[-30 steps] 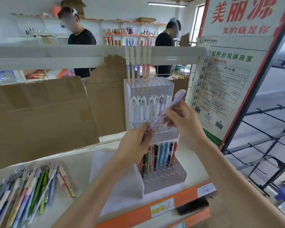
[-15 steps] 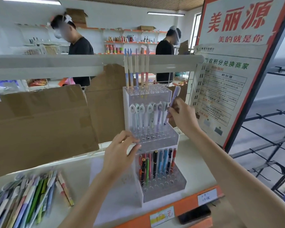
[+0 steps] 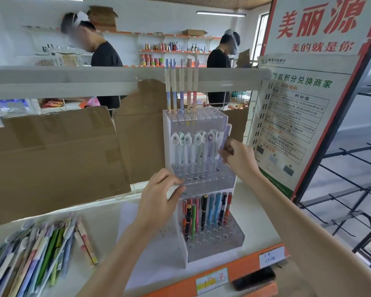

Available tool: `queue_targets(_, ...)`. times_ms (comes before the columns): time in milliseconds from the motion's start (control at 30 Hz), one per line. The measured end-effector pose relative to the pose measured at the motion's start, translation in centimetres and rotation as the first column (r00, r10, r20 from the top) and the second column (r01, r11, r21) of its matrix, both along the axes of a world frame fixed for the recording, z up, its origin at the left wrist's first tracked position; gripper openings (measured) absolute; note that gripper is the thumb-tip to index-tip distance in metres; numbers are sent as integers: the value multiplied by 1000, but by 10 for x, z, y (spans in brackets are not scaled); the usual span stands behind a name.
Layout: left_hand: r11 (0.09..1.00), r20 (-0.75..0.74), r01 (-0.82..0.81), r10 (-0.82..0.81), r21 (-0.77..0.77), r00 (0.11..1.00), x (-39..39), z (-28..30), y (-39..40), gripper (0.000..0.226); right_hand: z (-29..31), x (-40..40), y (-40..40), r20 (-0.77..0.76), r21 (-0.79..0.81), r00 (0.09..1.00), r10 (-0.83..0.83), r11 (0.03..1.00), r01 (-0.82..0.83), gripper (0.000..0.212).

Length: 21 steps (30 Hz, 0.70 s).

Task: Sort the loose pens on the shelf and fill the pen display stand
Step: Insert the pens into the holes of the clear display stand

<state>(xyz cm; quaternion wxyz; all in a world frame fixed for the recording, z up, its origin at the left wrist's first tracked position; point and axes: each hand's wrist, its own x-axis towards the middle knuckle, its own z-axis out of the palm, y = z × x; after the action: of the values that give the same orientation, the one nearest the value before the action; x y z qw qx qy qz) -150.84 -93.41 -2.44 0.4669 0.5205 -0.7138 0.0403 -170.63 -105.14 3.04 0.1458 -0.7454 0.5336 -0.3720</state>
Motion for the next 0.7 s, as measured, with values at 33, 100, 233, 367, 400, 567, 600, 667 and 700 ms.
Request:
queue_targets(33,1000,-9,2,-2,1,1000,0,0,0,4,0,0,-2,-2,-3,1000,-11,1000,11,14)
queue_targets(100,1000,-26,1,-1,1,1000,0,0,0,4,1,0,-4,-2,-8,1000,-28,1000,28,15)
queue_targets(233,1000,-42,0,-1,-13,999,-2,-1,1,4,-8,2,-3,-62,6,998,-22,1000,23,17)
queue_targets(367,1000,-61,3,-4,-18,998,-4,-1,3,6,-13,5,-1,-76,-29,996,-38,999,36,17)
queue_targets(400,1000,-65,0,-1,-18,998,-4,-1,3,6,-13,5,-1,-69,-29,997,-36,999,34,17)
queue_targets(567,1000,-61,2,-3,-5,998,-3,-2,5,10,-13,3,2,-79,30,996,-29,999,31,16)
queue_targets(600,1000,-53,11,-11,1,999,-1,-3,6,13,-13,2,4,-77,34,996,-43,998,45,19)
queue_targets(667,999,-49,38,-37,16,998,5,-5,9,20,-13,-1,13,-43,18,996,-80,997,80,23)
queue_targets(700,999,-54,44,-42,33,998,8,-8,12,23,-13,0,21,-25,-14,996,-85,996,85,20)
